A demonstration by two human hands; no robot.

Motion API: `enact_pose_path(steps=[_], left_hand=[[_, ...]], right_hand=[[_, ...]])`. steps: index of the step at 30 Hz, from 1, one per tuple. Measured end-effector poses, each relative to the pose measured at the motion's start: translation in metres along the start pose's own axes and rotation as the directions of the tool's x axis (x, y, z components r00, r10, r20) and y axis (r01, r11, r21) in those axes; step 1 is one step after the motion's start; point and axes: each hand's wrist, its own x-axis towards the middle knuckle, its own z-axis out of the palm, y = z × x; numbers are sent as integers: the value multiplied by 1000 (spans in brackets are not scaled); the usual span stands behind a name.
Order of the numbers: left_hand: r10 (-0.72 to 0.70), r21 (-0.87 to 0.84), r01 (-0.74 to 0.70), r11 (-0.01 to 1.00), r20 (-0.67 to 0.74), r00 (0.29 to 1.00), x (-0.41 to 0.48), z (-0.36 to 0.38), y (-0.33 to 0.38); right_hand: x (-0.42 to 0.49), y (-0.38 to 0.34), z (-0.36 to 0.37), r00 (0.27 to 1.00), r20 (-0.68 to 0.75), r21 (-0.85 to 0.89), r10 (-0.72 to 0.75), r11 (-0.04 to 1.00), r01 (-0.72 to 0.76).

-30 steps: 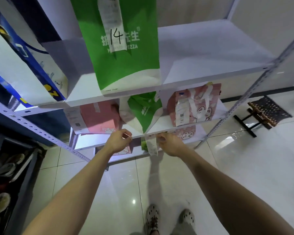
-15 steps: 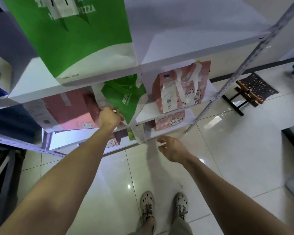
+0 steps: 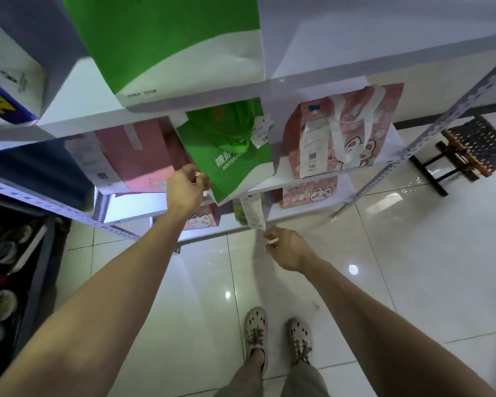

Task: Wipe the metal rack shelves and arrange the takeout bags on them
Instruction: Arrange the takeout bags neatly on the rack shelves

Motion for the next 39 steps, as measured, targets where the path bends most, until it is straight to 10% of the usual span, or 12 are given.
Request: enact_pose_path(steps=[15, 28, 39], left_hand=[[-325, -16, 345, 938, 298, 898, -111, 6, -78], [-432, -18, 442, 897, 179, 884, -124, 28, -243], [-361, -18, 367, 930, 137, 922, -28, 61, -403]], right_hand=[[-6, 23, 9, 988, 127, -102, -91, 989, 104], [83, 25, 133, 971, 202, -105, -128, 983, 151], [231, 20, 279, 994, -37, 36, -103, 994, 105]])
